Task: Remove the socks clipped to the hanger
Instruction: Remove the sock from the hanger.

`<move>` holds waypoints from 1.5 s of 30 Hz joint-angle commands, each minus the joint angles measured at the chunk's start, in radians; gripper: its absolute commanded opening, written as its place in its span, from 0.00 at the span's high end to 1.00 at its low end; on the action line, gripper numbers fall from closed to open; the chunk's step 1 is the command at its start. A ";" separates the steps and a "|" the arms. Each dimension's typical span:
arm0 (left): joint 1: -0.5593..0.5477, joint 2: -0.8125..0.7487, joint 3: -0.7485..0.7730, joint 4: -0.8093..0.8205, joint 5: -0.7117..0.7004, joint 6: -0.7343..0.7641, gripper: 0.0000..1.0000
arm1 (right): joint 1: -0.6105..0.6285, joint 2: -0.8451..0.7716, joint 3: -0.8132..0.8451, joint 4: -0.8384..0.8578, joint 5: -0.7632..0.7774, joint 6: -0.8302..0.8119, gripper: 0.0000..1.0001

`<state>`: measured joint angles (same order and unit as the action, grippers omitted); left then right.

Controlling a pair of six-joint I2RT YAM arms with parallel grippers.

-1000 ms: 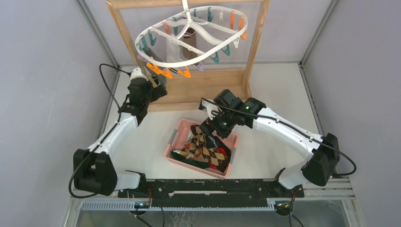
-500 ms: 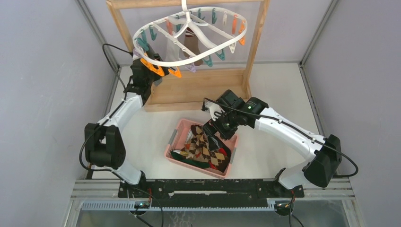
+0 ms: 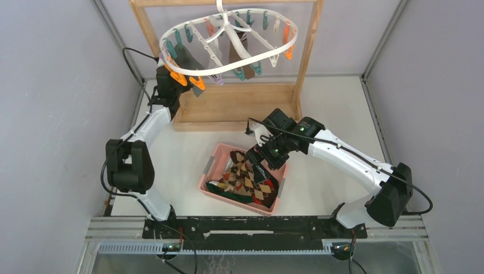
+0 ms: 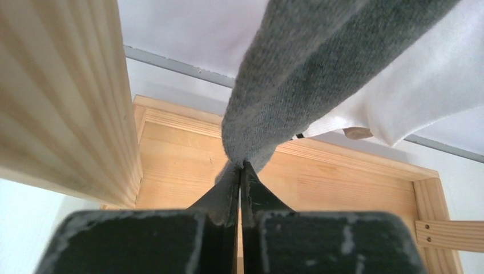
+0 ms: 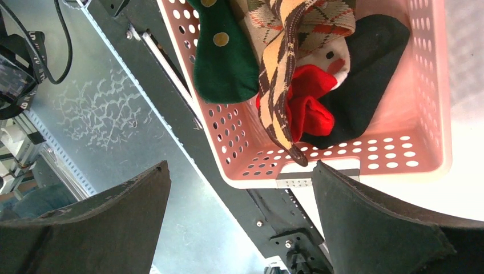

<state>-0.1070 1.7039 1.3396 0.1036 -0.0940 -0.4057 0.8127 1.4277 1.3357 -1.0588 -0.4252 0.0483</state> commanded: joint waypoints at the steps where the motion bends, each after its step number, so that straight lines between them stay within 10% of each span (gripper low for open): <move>1: 0.021 -0.082 0.007 0.030 0.037 -0.012 1.00 | -0.003 -0.012 0.003 0.032 -0.022 0.027 0.00; 45: -0.224 -0.840 -0.356 -0.297 -0.123 -0.036 1.00 | 0.028 -0.098 0.003 0.131 -0.038 0.100 0.00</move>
<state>-0.2962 0.9180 0.9947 -0.1593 -0.1898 -0.4213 0.8314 1.3689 1.3357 -0.9749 -0.4721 0.1223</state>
